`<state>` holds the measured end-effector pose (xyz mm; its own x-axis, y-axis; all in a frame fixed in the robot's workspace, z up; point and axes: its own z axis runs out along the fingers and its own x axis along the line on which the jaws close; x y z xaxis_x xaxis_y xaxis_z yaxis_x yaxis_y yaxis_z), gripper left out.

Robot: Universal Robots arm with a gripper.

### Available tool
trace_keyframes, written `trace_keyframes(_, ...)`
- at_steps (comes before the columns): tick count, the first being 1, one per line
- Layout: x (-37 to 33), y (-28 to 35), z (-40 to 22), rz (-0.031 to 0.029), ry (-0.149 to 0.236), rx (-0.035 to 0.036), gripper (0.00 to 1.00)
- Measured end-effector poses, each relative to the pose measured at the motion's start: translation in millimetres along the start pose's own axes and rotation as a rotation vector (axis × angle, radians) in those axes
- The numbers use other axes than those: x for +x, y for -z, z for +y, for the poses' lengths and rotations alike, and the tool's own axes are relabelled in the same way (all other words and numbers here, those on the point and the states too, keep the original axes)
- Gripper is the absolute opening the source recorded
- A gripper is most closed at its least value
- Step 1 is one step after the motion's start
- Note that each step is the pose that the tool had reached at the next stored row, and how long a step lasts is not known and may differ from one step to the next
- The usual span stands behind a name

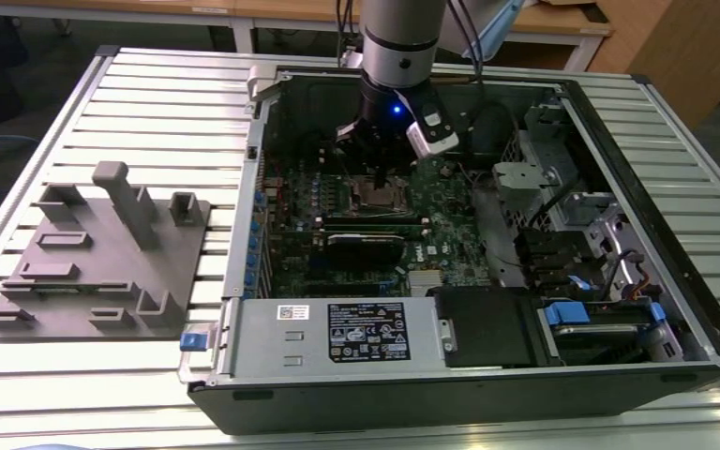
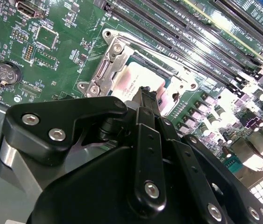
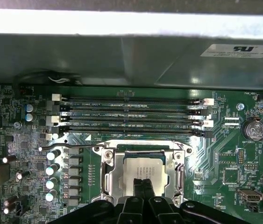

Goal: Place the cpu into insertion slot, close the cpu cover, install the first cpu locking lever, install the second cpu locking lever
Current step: 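Close the cpu cover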

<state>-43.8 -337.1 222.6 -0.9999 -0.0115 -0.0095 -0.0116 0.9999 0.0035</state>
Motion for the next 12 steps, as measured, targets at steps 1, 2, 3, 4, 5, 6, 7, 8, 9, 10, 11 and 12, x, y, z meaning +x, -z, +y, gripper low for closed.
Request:
trace_keyframes(1, 0.0, -0.3, 0.0, -0.0002, 0.0, -0.0005, 0.1)
trace_keyframes(2, 0.0, -0.6, 0.0, -0.0003, 0.0, -0.0007, 0.1)
trace_keyframes(3, 0.0, -0.6, 0.0, -0.0001, 0.0, -0.0006, 0.1)
trace_keyframes(4, 0.0, -0.5, 0.0, 0.0, 0.0, -0.0003, 0.1)
trace_keyframes(5, 0.0, -0.5, 0.0, 0.0, 0.0, -0.0003, 0.1)
trace_keyframes(6, 0.0, -0.6, 0.0, 0.0001, 0.0, -0.0003, 0.1)
trace_keyframes(7, 0.0, -0.6, 0.0, 0.0001, 0.0, -0.0002, 0.1)
trace_keyframes(8, 0.0, -0.8, 0.0, 0.0, 0.0, -0.0004, 0.1)
trace_keyframes(9, 0.0, -1.3, 0.0, -0.0003, 0.0, -0.0008, 0.1)
trace_keyframes(10, 0.0, -1.4, 0.0, -0.0001, 0.0, -0.0006, 0.1)
trace_keyframes(11, 0.0, -1.4, 0.0, 0.0, 0.0, -0.0004, 0.1)
trace_keyframes(12, 0.0, -1.4, 0.0, 0.0, 0.0, -0.0003, 0.1)
